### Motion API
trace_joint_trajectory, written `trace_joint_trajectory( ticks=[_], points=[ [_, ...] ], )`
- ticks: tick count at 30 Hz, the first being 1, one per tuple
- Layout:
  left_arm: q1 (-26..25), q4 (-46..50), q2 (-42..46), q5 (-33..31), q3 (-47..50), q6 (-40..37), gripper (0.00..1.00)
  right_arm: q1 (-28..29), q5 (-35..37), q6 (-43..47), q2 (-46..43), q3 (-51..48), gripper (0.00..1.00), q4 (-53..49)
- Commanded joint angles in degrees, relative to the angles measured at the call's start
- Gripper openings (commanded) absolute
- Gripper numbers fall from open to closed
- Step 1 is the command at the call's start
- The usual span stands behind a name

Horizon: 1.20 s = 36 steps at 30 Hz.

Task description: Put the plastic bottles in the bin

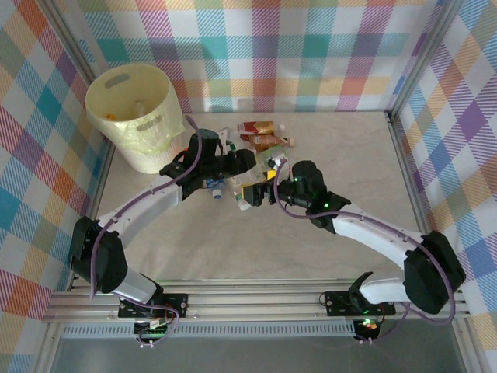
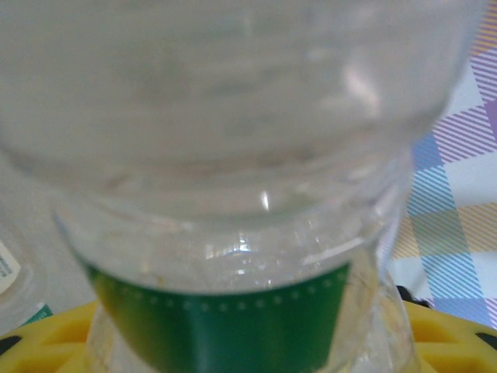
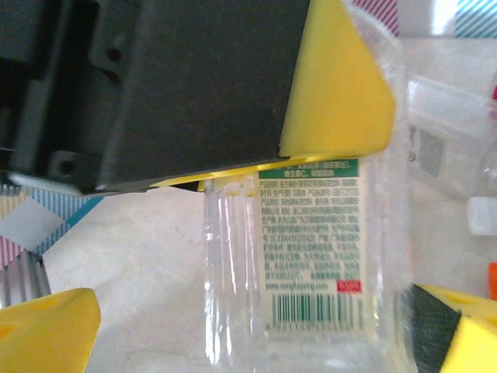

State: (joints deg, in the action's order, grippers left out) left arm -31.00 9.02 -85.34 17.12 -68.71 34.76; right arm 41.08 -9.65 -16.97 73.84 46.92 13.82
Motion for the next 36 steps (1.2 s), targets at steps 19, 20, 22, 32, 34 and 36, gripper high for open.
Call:
trace_joint_trajectory(
  ticks=[19,20,22,32,34,36],
  points=[
    [2.8,4.5,14.2,-22.6,1.9,0.9,0.49,0.3,23.4,1.5,-10.2,-7.1,1.00,2.8],
    [3.3,4.9,15.6,-24.5,1.9,0.8,0.48,0.3,23.4,1.5,-10.3,-7.6,1.00,3.8],
    [3.8,4.6,18.4,-28.1,2.3,0.8,0.48,0.2,23.5,1.7,-10.2,-8.2,1.00,4.9],
    [7.7,2.7,24.3,-39.8,-2.4,-6.4,0.47,0.2,24.7,1.5,-9.6,-8.0,1.00,4.1],
    [8.7,1.4,24.2,-40.3,-4.0,-7.9,0.47,0.2,25.0,0.9,-9.3,-8.3,1.00,4.5],
    [9.7,0.1,23.2,-41.7,-5.8,-10.3,0.47,0.2,25.6,0.2,-9.1,-8.6,1.00,5.0]
  ],
)
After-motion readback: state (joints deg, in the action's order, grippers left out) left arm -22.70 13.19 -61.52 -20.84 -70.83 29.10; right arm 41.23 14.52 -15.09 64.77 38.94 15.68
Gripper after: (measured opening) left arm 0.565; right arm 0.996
